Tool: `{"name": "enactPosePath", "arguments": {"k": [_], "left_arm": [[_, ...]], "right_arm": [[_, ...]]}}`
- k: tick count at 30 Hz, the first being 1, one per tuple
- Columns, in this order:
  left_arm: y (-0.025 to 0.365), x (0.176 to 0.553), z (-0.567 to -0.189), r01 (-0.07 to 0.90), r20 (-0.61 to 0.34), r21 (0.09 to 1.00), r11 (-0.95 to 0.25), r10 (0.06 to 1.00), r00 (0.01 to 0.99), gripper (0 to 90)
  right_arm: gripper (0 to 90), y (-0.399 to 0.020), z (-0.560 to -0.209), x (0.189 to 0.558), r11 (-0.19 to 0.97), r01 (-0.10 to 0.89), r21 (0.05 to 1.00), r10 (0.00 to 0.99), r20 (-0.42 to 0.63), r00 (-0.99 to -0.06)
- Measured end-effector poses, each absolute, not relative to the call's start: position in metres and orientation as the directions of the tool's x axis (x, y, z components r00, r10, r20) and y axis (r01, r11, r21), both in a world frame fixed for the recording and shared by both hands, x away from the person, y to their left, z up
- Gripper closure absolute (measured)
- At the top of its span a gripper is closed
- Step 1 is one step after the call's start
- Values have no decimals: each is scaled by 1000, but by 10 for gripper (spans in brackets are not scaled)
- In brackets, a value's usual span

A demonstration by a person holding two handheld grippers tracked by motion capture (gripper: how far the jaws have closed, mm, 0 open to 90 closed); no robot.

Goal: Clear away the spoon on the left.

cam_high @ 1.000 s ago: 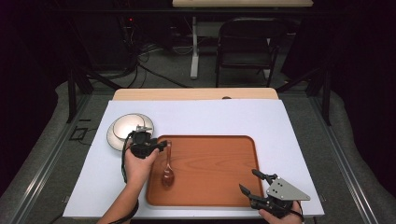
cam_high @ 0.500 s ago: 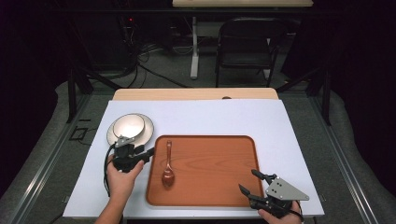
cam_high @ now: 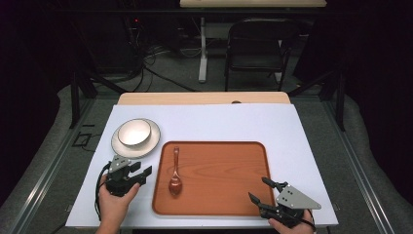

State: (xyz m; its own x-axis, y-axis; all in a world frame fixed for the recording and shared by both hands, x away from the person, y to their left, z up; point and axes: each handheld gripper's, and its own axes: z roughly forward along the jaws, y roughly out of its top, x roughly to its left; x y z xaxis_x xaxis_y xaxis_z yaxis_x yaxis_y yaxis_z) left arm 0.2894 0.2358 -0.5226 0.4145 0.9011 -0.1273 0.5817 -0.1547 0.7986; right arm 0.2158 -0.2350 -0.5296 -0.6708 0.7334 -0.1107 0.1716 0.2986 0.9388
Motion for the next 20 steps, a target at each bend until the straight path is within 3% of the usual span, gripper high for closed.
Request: {"name": "enactPosePath", "arguments": {"k": [15, 19, 20], "left_arm": [[248, 289, -537, 601, -160, 791, -115, 909, 384, 492], [248, 291, -538, 613, -197, 785, -87, 904, 380, 494], [247, 291, -538, 612, -208, 787, -80, 900, 384, 493]], "right_arm": [[337, -234, -530, 216, 301, 180, 937, 731, -105, -674], [324, -231, -531, 217, 341, 162, 926, 720, -147, -678], [318, -224, -531, 216, 403, 136, 905, 697, -207, -687]]}}
